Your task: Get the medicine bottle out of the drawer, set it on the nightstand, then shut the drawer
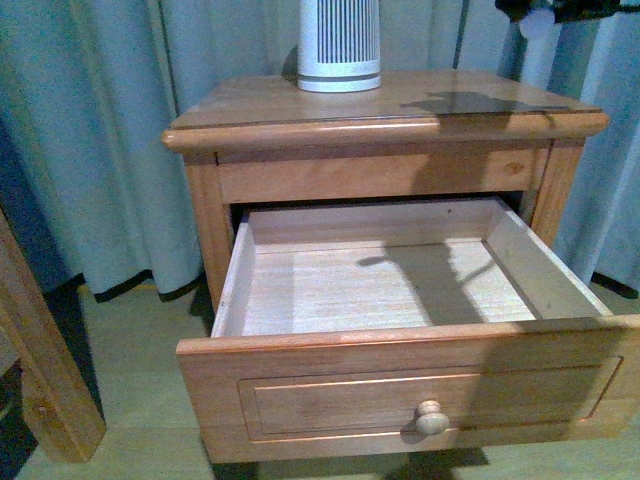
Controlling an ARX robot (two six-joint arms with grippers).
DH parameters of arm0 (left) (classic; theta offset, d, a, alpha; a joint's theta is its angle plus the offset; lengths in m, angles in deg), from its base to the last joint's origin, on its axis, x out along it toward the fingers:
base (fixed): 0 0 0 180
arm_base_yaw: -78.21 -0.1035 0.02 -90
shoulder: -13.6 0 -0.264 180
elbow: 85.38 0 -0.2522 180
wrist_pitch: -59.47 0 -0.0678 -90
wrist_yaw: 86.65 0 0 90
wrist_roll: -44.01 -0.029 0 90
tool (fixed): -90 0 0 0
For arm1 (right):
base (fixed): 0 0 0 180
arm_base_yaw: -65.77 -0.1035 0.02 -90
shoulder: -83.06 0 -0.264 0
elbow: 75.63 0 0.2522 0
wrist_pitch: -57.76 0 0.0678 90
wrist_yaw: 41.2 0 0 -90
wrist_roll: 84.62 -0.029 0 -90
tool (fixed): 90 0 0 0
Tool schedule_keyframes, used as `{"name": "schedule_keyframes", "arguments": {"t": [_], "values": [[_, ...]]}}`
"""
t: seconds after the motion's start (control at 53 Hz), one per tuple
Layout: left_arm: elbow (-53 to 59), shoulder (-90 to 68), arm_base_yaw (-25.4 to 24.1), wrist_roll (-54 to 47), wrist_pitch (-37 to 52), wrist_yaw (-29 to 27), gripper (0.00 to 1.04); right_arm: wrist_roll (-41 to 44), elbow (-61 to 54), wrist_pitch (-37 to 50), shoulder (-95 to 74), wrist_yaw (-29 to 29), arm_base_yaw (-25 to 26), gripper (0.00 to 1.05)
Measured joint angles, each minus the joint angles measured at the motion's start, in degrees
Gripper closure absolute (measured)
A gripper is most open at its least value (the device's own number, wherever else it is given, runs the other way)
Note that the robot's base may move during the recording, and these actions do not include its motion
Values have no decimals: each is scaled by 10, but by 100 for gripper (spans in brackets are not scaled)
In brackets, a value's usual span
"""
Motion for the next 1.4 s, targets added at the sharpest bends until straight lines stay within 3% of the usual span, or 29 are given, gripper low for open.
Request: {"name": "schedule_keyframes", "arguments": {"t": [0.226,0.471,0.66,0.754,1.037,1.244,1.395], "values": [[0,0,0,0,0,0,7,27,48,20,-89,27,0,73],[0,0,0,0,0,0,7,28,42,65,-86,10,0,37],[0,0,0,0,0,0,7,21,-34,123,-23,-30,-1,8],[0,0,0,0,0,0,7,19,-109,167,52,-34,-2,7],[0,0,0,0,0,0,7,12,-507,296,395,-46,15,7],[0,0,0,0,0,0,7,-7,-802,298,606,-83,29,7],[0,0,0,0,0,0,7,-31,-952,290,695,-90,13,7]]}}
